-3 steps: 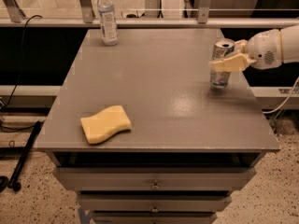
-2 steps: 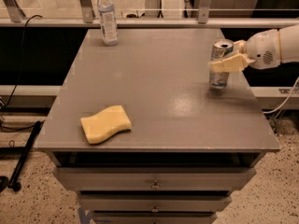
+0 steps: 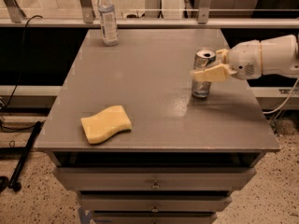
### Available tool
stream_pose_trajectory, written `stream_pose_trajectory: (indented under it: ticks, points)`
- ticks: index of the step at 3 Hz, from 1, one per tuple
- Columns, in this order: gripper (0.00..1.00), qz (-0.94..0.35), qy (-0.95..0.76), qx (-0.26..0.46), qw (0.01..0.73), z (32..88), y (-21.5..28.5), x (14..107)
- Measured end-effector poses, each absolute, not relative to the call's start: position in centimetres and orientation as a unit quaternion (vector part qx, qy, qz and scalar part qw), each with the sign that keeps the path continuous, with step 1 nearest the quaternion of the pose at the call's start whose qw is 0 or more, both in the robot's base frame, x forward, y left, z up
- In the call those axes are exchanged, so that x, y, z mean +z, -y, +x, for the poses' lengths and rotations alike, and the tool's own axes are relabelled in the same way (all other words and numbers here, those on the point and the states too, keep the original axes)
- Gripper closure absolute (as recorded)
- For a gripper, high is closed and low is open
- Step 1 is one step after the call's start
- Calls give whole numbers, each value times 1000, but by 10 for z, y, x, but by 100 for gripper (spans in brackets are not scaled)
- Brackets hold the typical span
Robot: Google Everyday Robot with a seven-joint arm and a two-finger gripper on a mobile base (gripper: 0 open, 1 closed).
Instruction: Move redbull can near sponge
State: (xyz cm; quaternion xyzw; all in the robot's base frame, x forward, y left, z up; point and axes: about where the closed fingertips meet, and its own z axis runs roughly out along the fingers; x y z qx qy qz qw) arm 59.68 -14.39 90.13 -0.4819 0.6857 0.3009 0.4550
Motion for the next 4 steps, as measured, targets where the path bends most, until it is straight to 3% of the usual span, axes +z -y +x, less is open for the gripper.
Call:
stream_pose_trajectory:
  ticks: [2,4]
  points:
    - [100,-511,-643,344,455,569,61,887]
    - [100,-529,-599,365,478,559,18,907]
